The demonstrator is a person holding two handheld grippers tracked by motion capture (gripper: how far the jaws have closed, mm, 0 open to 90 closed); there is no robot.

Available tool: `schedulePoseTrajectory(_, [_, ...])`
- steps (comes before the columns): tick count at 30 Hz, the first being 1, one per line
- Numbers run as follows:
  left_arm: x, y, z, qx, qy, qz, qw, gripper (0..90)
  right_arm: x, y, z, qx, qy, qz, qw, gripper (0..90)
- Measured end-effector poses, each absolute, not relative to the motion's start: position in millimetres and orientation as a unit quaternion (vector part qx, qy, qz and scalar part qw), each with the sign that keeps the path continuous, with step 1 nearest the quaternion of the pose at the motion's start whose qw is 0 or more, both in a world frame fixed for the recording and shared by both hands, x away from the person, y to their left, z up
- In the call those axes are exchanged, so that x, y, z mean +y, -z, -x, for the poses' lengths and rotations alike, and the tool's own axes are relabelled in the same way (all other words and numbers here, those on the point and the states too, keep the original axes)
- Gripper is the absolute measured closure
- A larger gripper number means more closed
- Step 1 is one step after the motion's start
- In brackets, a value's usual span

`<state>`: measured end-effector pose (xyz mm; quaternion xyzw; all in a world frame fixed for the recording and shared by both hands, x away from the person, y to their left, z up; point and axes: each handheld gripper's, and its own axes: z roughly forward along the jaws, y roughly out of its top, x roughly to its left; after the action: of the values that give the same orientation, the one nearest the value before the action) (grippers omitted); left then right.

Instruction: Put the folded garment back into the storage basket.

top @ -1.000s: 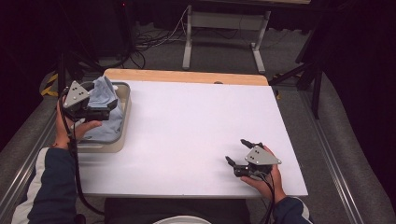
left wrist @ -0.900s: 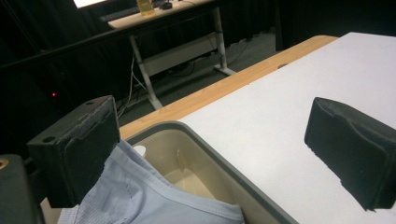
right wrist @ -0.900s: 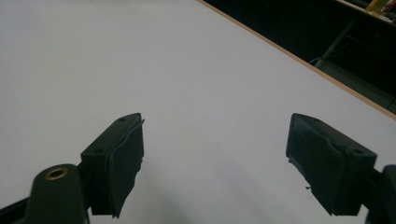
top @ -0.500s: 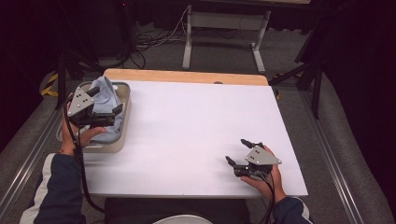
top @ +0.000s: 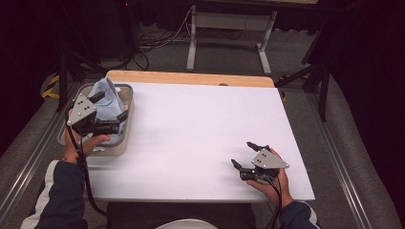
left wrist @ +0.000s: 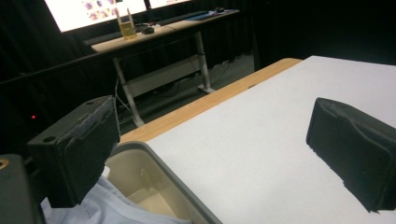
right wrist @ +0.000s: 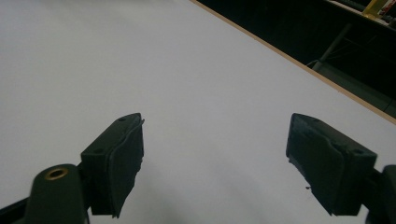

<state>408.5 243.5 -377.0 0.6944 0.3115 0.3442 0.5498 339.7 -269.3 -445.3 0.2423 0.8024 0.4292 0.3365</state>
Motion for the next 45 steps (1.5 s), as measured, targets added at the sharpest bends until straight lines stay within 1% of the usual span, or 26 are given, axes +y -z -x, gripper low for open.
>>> schedulePoseTrajectory(12, [224.0, 380.2, -399.3, 0.277, -0.325, -0.713, 0.557, 2.9, -269.5, 444.0, -338.7, 0.802, -0.431, -0.241, 0.338, 20.1])
schedulePoseTrajectory(23, [200.1, 385.3, -392.3, 0.251, -0.322, -0.731, 0.548, 2.4, -269.2, 443.5, -338.0, 0.802, -0.43, -0.238, 0.338, 20.0])
schedulePoseTrajectory(35, [185.4, 387.8, -383.3, 0.222, -0.315, -0.738, 0.554, 2.4, -267.7, 442.6, -336.9, 0.801, -0.432, -0.237, 0.339, 20.0])
schedulePoseTrajectory(39, [180.2, 392.0, -379.5, 0.211, -0.306, -0.745, 0.554, 2.6, -266.7, 442.5, -336.6, 0.802, -0.432, -0.237, 0.337, 20.0])
schedulePoseTrajectory(41, [177.9, 395.9, -376.7, 0.2, -0.305, -0.744, 0.56, 4.7, -265.4, 442.3, -335.9, 0.802, -0.433, -0.235, 0.337, 20.1])
schedulePoseTrajectory(45, [171.3, 401.9, -373.8, 0.195, -0.293, -0.754, 0.555, 4.5, -263.7, 442.4, -335.2, 0.803, -0.432, -0.233, 0.337, 20.0])
